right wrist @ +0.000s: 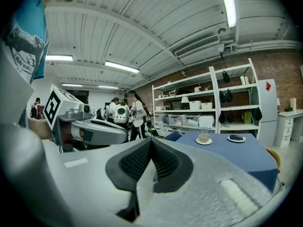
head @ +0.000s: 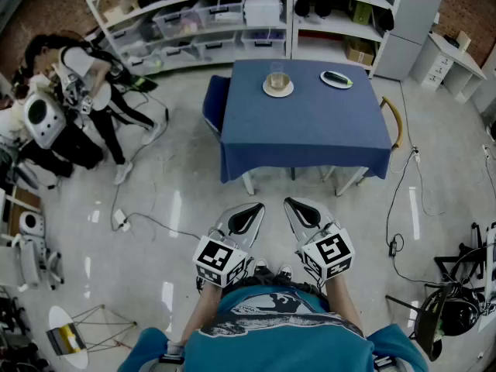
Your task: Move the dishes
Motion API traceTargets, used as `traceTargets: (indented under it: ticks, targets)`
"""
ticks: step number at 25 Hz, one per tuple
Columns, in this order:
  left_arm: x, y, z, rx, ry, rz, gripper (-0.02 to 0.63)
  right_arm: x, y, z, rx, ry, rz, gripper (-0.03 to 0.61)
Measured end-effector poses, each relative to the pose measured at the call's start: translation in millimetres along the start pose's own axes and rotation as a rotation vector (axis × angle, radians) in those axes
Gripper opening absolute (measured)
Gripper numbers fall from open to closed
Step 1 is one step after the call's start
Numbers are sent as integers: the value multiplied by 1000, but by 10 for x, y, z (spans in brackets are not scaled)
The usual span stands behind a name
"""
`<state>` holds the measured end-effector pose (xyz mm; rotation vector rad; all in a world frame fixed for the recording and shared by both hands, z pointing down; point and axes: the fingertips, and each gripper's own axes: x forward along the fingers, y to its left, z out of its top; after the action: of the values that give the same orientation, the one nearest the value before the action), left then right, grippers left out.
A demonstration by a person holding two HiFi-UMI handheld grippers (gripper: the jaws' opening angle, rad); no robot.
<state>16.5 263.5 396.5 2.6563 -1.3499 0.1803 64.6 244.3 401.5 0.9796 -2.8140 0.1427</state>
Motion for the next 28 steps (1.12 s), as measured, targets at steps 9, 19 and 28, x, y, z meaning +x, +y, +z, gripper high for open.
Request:
traceTargets:
  ticks: [9, 19, 28]
  targets:
    - [-94, 74, -55, -9, 3, 4, 14, 63, 55, 15, 14, -33, -2, 2]
    - [-181, 351, -30, -20, -11, 0, 14, 308, 127, 40, 32, -27, -8, 3]
    - [-185, 622, -128, -32, -9, -26, 14, 549, 167, -56, 50, -13, -31, 3]
